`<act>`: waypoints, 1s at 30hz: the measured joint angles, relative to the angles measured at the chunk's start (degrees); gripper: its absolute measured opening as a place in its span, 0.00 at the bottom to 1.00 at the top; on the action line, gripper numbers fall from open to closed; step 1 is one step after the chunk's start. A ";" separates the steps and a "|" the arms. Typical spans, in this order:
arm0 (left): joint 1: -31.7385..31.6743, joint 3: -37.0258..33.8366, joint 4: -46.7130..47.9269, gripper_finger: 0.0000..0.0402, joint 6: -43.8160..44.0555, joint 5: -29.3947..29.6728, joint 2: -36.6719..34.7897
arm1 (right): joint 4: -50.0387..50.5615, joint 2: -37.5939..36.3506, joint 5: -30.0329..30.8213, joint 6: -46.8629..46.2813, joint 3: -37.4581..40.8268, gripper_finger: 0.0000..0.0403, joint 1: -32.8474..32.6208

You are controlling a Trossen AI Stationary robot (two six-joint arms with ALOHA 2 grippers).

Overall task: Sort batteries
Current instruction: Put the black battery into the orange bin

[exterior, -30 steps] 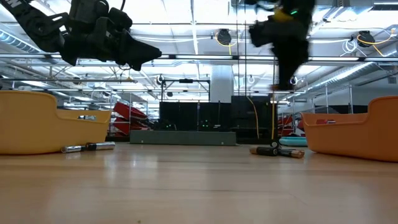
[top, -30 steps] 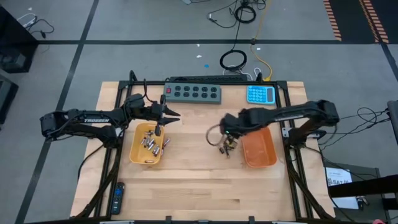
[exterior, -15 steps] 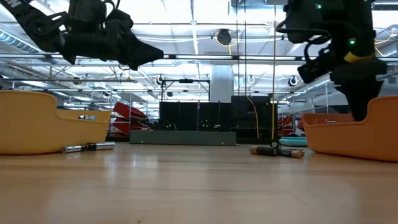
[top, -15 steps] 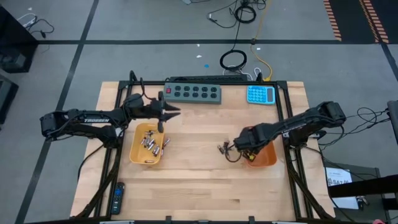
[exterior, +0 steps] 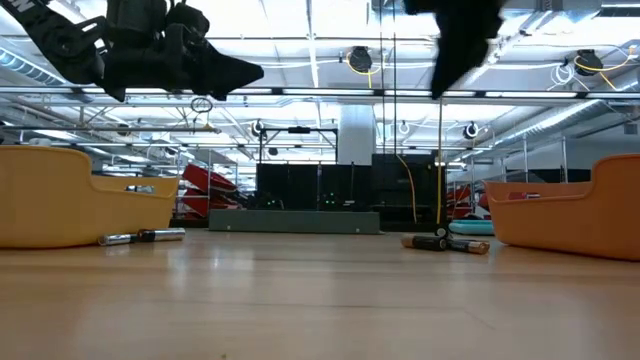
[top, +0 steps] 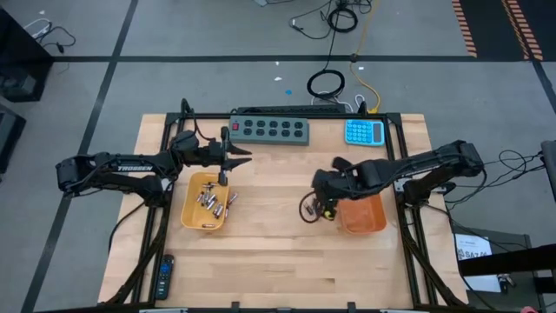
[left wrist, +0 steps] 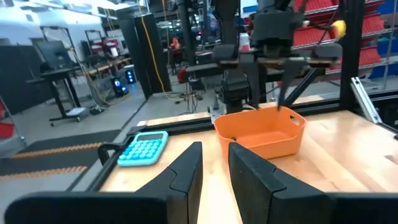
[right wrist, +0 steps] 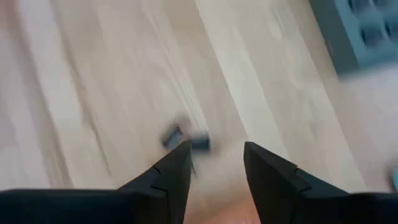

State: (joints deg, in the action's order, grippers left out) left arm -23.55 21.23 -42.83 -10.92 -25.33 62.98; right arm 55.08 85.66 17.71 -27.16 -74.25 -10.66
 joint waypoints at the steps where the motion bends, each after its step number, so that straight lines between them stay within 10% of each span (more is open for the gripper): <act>1: -0.01 0.00 -0.42 0.22 -0.39 0.05 0.01 | -2.94 0.71 -0.11 2.45 0.47 0.34 0.51; 10: 0.01 0.02 -2.18 0.22 -0.44 0.58 -0.02 | -5.58 7.86 -5.90 28.51 2.13 0.33 3.51; 30: -0.01 0.02 -2.52 0.22 -0.46 1.36 0.01 | -0.84 20.27 -10.36 47.09 2.15 0.35 6.95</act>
State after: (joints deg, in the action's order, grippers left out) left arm -23.55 21.26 -45.35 -11.38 -23.97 62.98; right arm 54.23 105.93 7.35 19.93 -72.10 -3.70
